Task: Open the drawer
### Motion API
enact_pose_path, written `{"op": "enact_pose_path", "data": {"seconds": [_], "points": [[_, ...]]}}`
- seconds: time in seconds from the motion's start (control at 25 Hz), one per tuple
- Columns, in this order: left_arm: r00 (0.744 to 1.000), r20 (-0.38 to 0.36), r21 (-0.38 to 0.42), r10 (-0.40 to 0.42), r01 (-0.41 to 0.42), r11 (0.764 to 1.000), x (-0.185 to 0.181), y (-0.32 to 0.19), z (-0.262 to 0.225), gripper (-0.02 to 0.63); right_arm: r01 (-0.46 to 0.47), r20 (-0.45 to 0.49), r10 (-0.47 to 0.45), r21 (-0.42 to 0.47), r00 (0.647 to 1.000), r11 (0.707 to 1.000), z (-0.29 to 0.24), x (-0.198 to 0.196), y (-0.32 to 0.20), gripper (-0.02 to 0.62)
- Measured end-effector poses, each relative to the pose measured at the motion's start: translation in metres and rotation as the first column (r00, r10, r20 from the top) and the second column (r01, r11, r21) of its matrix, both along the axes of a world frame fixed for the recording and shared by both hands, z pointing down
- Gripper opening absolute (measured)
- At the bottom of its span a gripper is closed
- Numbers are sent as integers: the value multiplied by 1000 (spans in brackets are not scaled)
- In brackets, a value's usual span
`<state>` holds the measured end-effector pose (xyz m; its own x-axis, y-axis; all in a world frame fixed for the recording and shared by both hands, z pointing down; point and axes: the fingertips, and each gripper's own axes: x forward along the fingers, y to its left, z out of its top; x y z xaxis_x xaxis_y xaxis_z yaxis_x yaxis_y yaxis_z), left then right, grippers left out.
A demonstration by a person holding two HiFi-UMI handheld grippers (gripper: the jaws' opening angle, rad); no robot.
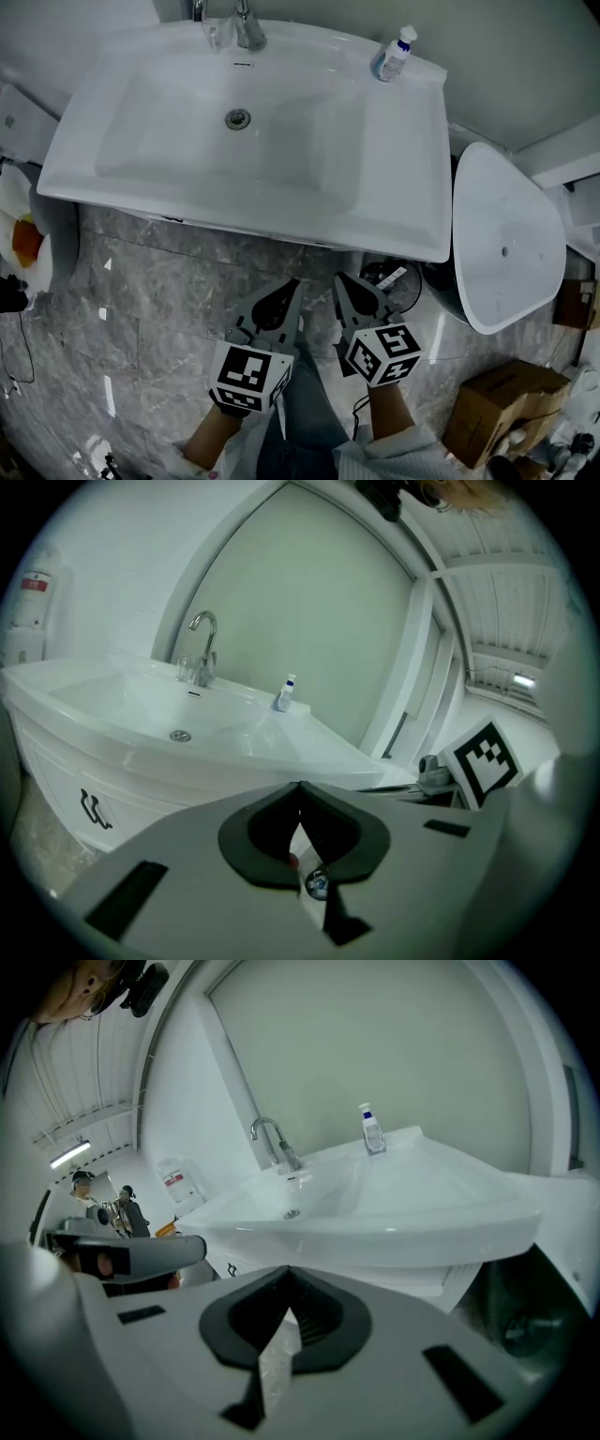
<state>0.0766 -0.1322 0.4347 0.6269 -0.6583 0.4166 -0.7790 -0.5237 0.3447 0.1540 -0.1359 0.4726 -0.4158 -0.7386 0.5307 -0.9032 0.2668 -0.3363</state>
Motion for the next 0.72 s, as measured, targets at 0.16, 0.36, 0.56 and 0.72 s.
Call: {"op": "enact_pose_path", "data": {"seconds": [0.16, 0.36, 0.56, 0.72], "points": [[1000, 8, -22, -2, 2, 1000, -2, 1, 28, 17, -3, -16, 3, -15, 1000, 1000, 25, 3, -3, 8], [1000, 2, -41, -26, 26, 999, -7, 2, 56, 17, -7, -39, 6, -22, 999, 1000, 57, 5, -6, 8], [999, 5, -48, -39, 39, 998, -6, 2, 84, 17, 1, -77, -1, -13, 997, 1000, 92, 3, -10, 8], [999, -2, -67, -44, 44, 997, -5, 1, 105, 17, 27, -83, -25, 30, 996, 999, 113, -3, -18, 8]]}}
